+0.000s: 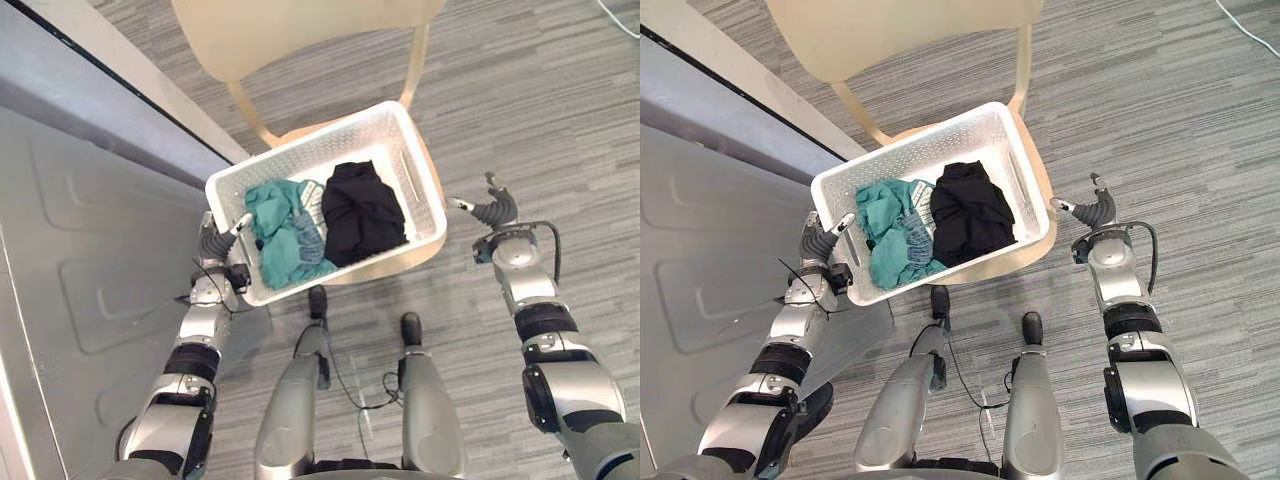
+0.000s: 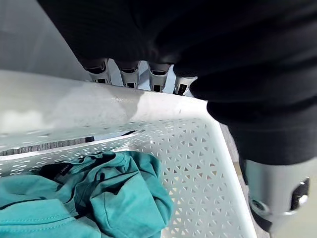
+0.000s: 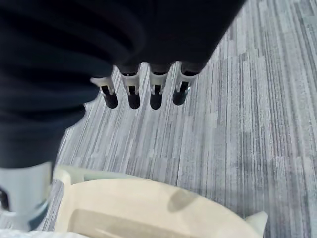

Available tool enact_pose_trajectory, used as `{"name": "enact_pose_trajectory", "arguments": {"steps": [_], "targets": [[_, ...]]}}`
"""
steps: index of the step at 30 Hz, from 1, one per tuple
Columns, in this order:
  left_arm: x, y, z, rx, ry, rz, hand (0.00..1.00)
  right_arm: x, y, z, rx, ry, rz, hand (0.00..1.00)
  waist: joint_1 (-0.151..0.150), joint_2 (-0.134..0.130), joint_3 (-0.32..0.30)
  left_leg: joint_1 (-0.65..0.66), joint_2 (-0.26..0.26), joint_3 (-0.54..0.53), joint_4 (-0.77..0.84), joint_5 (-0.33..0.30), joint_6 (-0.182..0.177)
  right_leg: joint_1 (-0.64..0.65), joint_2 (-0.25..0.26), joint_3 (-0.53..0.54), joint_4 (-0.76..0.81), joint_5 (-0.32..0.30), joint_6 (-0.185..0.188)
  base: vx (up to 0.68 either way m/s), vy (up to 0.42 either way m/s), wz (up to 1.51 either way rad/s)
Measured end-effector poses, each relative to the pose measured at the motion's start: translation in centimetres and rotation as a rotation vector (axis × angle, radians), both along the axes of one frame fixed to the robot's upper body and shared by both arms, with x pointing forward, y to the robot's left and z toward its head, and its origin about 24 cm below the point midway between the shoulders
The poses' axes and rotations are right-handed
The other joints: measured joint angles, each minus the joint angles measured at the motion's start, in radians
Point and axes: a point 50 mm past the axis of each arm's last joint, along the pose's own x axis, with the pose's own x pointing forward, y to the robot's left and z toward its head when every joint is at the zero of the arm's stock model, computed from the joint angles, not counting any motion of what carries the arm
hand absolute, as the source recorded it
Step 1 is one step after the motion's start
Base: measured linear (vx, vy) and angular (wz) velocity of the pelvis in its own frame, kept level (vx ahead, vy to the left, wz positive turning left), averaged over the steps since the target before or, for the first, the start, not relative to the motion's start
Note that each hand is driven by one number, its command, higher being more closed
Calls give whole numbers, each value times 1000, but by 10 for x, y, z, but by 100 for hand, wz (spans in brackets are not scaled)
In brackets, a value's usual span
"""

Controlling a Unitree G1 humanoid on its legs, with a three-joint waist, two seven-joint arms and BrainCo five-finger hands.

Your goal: Pick up the laundry basket with both hands and put the clothes into the washing machine.

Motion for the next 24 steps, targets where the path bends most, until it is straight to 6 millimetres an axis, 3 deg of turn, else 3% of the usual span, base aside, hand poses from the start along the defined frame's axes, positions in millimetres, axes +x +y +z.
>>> {"name": "enact_pose_trajectory", "arguments": {"steps": [3, 12, 18, 24], "targets": [[0, -1, -1, -12, 1, -4, 0, -3, -2, -5, -1, 12, -5, 0, -3, 0, 0, 10, 0, 0, 0, 0, 0, 12, 0, -1, 0, 0, 0, 8, -11, 0], [5, -7, 7, -2, -20, -27, 0, -8, 3, 5, -18, -63, 9, 0, -21, 0, 0, 11, 0, 21, 0, -1, 0, 2, 0, 19, 0, 3, 4, 8, -18, -5], [13, -15, 20, -11, -56, -55, 0, -14, -6, -3, 9, -59, -44, 0, -29, -1, 0, 11, 2, 33, 0, -1, 0, -4, 3, 29, 0, 7, 4, 16, -19, -5], [13, -14, 20, -12, -57, -54, 0, -26, -16, -12, 23, -50, -79, 0, -33, -2, -1, 37, 3, 47, 0, -1, 0, 12, 4, 45, 4, 7, 4, 21, -33, -8]]}}
